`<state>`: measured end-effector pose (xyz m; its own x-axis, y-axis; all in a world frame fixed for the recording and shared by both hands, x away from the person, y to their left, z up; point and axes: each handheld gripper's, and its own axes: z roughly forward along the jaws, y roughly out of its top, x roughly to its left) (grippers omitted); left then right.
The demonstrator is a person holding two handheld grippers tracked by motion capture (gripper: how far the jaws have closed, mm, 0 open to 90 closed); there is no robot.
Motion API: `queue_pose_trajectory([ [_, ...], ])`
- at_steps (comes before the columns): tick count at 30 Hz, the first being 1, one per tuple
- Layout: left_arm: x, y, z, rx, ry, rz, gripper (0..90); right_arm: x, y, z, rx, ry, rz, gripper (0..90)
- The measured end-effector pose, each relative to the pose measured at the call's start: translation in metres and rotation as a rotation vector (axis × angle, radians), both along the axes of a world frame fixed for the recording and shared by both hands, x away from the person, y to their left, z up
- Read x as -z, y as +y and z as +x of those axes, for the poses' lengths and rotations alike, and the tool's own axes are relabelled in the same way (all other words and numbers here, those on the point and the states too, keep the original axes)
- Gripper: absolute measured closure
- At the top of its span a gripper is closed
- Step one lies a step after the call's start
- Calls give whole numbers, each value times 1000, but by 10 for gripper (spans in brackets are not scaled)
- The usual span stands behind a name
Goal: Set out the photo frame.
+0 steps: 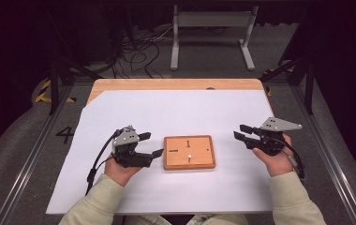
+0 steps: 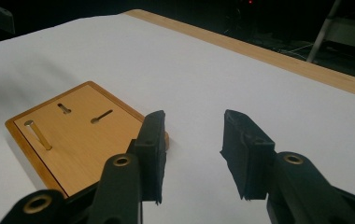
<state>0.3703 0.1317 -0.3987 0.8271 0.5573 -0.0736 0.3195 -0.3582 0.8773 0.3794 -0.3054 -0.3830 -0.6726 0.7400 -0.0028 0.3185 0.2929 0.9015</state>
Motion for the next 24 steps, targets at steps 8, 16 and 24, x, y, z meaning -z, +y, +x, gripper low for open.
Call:
queue_pose_trajectory([
  [8, 4, -22, 4, 55, -22, -11, 302, 0, -5, -4, 3, -2, 4, 607],
  [16, 7, -43, 5, 76, -24, -15, 322, 0, -9, -7, 12, 3, 7, 598],
  [24, 16, -58, 3, 79, -50, 17, 350, 1, -7, -7, 4, 17, 17, 583],
])
